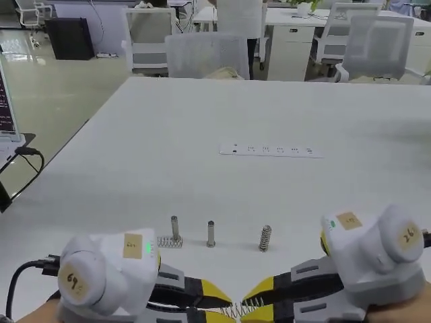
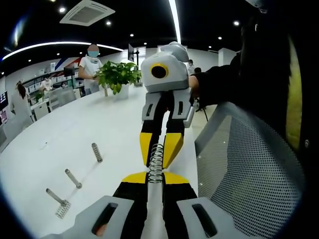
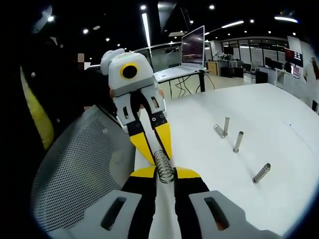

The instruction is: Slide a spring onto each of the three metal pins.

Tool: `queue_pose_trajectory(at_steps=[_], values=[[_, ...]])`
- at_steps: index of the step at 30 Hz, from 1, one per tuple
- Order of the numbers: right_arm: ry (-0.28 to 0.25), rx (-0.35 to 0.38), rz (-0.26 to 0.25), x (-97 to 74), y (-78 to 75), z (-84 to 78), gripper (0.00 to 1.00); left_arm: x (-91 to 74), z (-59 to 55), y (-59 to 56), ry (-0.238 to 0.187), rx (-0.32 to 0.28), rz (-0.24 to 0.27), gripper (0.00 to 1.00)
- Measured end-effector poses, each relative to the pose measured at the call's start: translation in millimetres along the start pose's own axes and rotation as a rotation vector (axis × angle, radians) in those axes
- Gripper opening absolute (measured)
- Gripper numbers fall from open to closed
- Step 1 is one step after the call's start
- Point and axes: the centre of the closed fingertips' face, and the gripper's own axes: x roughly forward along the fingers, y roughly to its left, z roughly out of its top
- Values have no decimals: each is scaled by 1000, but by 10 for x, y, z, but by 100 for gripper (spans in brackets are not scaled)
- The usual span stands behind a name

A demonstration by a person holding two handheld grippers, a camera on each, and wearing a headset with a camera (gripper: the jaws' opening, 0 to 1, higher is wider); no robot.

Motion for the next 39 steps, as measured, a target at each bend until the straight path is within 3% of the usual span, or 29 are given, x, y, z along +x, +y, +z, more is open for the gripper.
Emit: queue_pose_trajectory(at_steps=[13,26,33,39], values=[[76,-38,0,-18,4,96,8,11,12,26,-18,-13,8,2],[266,-152,12,-41,-7,166,8,43,52,62,-38,-17,19,2],[394,-228,32,-45,-12,192,8,69,74,68,-45,-19,25,2],[468,-261,48,-40,-19,213,8,66,95,87,-53,-16,34,2]])
